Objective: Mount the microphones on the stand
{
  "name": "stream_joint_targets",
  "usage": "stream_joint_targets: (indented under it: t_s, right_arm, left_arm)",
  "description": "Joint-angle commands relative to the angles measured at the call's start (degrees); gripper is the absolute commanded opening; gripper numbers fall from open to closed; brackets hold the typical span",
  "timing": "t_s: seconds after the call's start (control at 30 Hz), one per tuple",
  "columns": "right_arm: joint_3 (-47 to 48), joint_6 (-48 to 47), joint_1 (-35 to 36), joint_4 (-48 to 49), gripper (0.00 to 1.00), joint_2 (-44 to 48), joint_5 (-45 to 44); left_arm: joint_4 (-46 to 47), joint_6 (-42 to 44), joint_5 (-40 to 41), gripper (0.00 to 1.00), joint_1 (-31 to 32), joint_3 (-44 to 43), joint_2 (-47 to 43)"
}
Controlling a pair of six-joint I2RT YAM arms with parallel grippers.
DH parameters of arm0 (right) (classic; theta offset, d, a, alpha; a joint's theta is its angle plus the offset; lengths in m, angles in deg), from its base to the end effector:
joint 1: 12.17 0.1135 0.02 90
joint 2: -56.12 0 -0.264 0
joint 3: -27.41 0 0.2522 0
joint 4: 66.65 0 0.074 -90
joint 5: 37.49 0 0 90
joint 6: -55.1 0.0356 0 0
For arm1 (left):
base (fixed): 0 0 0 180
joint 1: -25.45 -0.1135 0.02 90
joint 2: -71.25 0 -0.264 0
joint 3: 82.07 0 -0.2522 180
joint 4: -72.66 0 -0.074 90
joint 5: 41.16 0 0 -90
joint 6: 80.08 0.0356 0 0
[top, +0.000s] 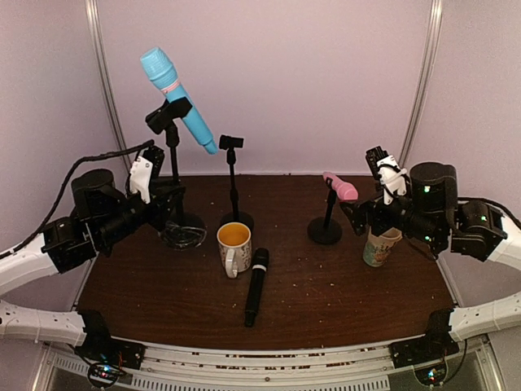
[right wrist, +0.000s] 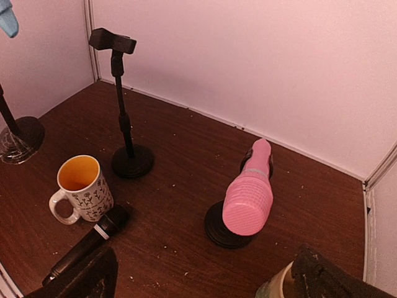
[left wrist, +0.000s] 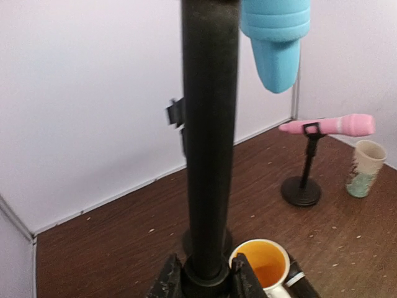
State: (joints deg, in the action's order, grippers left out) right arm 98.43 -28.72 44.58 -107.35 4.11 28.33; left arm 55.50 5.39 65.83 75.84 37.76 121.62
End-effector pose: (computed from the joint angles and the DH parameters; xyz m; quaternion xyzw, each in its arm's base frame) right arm 0.1190 0.1550 0.3644 -0.2393 0.7819 0.1387 0.5587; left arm 0.1402 -0.1531 0.3459 0.1996 0.7221 -0.2027 0.6306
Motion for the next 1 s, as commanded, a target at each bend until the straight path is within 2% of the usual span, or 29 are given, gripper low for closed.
stream_joint_targets:
  t_s: [0.0, 0.13, 0.37, 0.7, 0.97]
  right_arm:
    - [-4.2, 2.3, -0.4, 8.4, 1.0, -0.3, 1.8]
    - [-7.4, 0.2, -0.4, 12.7, 1.0, 0.6, 5.7]
    - [-9.4, -1.5, -0.4, 12.8, 0.99, 0.4, 7.2]
    - [-12.8, -0.6, -0.4, 13.4, 0.98, 1.4, 8.2]
    - [-14.1, -0.3, -0.4, 13.8, 0.99, 1.2, 7.9]
  left_arm:
    - [8.6, -1.5, -3.6, 0.0, -10.4, 4.2, -1.1]
    - [19.5, -3.7, -12.2, 0.0, -21.3, 8.1, 3.8]
    - [40.7, -2.2, -24.6, 0.0, -30.2, 8.5, 18.7]
    - [54.3, 0.1, -27.1, 0.0, -33.6, 4.3, 35.6]
    - [60.1, -0.7, -28.9, 0.0, -33.6, 7.1, 41.3]
